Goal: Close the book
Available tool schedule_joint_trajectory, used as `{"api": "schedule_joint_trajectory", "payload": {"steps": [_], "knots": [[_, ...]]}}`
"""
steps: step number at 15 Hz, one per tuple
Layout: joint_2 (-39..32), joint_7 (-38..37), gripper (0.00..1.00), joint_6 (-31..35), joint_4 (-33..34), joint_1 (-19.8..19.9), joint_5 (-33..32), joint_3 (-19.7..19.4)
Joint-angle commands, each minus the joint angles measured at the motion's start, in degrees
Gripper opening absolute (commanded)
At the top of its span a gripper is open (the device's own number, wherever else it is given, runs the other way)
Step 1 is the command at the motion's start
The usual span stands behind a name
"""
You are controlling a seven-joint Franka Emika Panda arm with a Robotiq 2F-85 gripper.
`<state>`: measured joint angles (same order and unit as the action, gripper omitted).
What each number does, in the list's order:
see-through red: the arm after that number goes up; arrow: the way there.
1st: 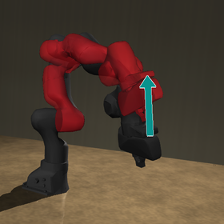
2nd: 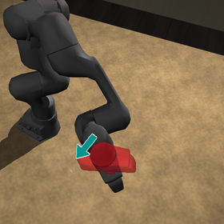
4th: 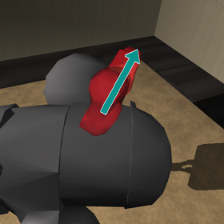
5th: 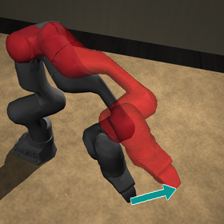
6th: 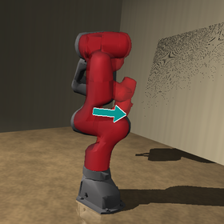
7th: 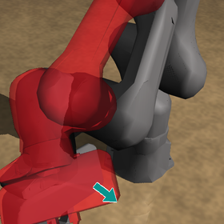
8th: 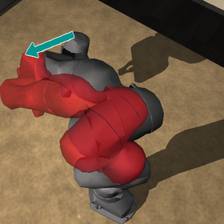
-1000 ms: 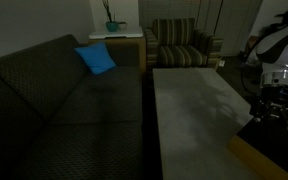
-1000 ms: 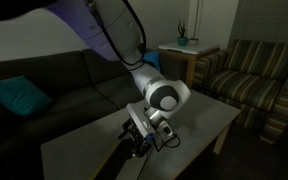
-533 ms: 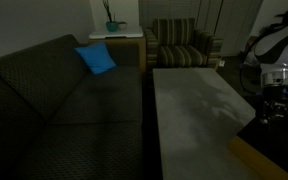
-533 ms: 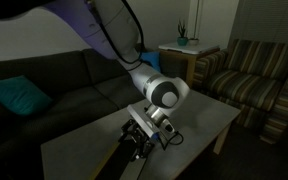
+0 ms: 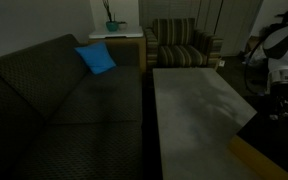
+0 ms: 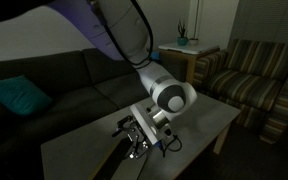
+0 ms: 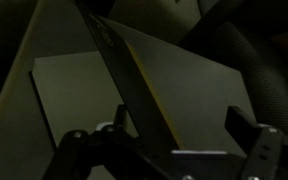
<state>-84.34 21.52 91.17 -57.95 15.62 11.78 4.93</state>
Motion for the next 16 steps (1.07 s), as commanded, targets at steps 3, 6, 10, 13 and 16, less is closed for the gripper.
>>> {"api": "schedule_joint_trajectory", "payload": {"steps": [3,6,10,13,16], "knots": [[0.0,2.2,1.00,-3.6,-0.3,2.9,4.0,1.9],[0.0,2.4,1.00,-3.3,-1.1,3.1,6.8,2.7],[-0.1,2.8,1.00,-2.6,-2.2,1.8,9.3,3.8],[-0.2,2.0,1.00,-3.7,-2.3,-0.2,8.4,4.0],[-0.2,1.8,1.00,-4.1,-2.2,-2.3,7.9,3.9]]}}
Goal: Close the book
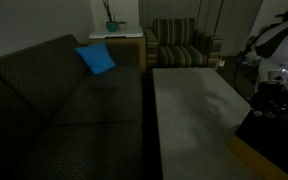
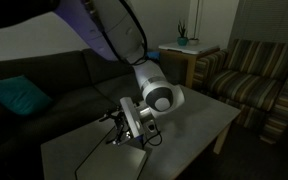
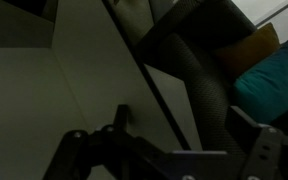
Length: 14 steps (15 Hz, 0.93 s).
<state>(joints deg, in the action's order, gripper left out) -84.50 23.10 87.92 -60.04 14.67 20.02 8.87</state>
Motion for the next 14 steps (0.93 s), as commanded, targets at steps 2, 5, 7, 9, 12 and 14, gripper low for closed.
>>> {"api": "schedule_joint_trajectory", "payload": {"steps": [2,5,7,9,12,14], "knots": [[0.0,0.5,1.00,-1.0,-0.1,-2.3,-0.4,0.2],[0.0,0.9,1.00,-1.0,-0.4,-3.7,-0.5,0.4],[0.0,1.2,1.00,-1.1,-0.6,-4.5,-0.6,0.6],[0.0,1.9,1.00,-2.0,-1.1,-4.3,-0.1,1.1],[0.0,3.3,1.00,-2.1,-2.3,-3.9,0.6,1.5],[0.0,4.0,1.00,-2.0,-3.3,-3.6,0.8,1.5]]}}
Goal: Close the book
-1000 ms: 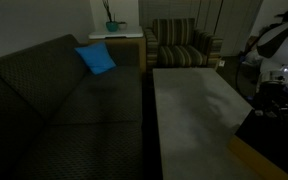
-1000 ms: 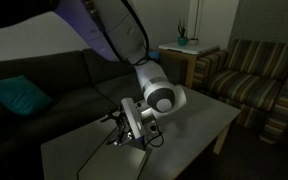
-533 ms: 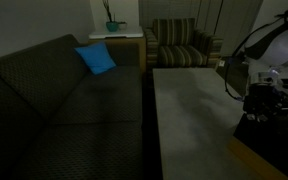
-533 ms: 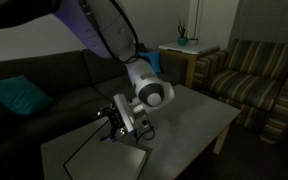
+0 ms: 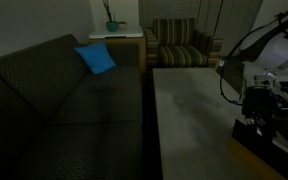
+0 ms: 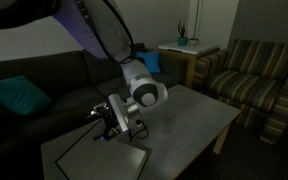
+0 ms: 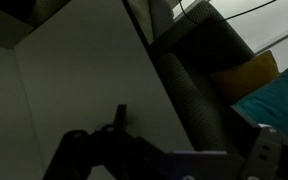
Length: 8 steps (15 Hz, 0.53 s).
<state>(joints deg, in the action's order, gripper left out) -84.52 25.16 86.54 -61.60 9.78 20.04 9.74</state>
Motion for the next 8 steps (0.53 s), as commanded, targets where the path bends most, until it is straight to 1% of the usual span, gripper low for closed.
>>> {"api": "schedule_joint_trajectory", "payload": {"steps": [1,8], "knots": [[0.0,2.5,1.00,-0.6,-2.3,1.4,1.0,0.7],[0.0,5.1,1.00,-0.8,-5.2,-0.1,0.1,1.1]]}}
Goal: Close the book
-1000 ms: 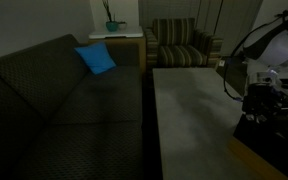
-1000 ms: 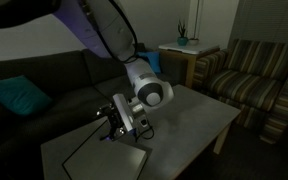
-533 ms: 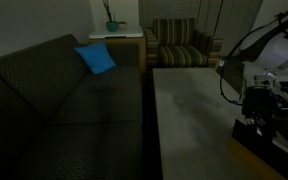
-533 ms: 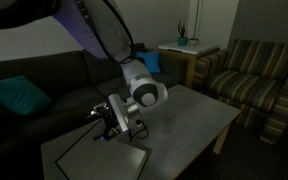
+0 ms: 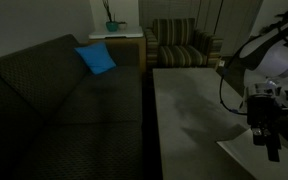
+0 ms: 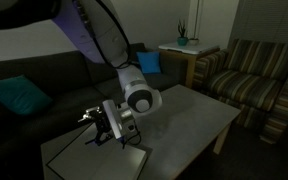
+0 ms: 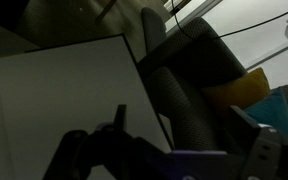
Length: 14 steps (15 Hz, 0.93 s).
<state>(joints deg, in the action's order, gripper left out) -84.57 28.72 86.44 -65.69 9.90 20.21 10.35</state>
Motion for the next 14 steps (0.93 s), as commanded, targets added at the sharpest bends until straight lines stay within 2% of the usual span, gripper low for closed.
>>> {"api": "schedule_joint_trajectory", "payload": {"steps": [1,7,10,14], "knots": [[0.0,1.3,1.00,-1.0,-0.8,-0.6,-0.5,0.4],[0.1,-1.2,1.00,6.5,4.4,-5.5,-9.3,-3.4],[4.5,-0.8,1.00,12.8,-0.1,-7.4,-13.2,-5.8],[11.6,-0.2,1.00,24.8,-8.8,-9.3,-17.9,-8.5]]}}
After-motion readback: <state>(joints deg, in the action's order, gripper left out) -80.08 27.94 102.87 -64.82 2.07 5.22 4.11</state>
